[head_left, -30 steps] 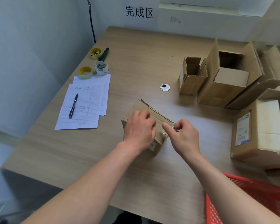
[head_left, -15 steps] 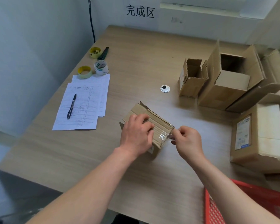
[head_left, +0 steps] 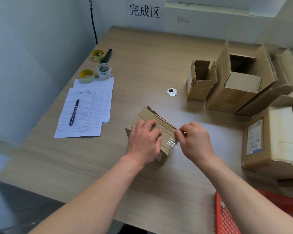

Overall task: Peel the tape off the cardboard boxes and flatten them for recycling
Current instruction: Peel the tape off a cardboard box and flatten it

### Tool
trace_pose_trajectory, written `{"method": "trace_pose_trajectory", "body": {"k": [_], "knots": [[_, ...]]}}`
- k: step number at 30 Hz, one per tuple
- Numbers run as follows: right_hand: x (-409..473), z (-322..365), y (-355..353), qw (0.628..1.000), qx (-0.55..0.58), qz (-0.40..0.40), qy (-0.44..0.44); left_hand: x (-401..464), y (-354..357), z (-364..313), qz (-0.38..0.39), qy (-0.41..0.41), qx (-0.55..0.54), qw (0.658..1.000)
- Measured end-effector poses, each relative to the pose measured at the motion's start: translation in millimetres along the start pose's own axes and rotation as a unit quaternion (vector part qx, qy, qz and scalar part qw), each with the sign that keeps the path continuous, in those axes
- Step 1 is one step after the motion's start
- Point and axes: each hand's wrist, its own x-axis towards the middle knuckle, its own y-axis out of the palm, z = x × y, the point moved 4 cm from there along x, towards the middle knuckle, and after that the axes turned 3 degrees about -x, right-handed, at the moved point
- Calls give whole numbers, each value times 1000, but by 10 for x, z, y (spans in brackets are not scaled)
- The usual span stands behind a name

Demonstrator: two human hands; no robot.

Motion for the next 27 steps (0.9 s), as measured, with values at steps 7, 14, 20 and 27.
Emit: {"method": "trace_pose_trajectory", "body": {"k": [7, 14, 20, 27], "knots": [[-98, -59, 49, 991, 39, -53, 120, -19, 21, -29, -5, 3, 4, 1000], [-252, -178, 167, 760, 466, -41, 451, -17, 26, -2, -7, 0, 1, 1000], [-599, 5, 68, 928, 291, -41, 229, 40, 48, 12, 8, -3, 1, 1000], [-592, -5, 24, 897, 386, -42, 213, 38, 53, 9, 5, 4, -2, 1000]]}}
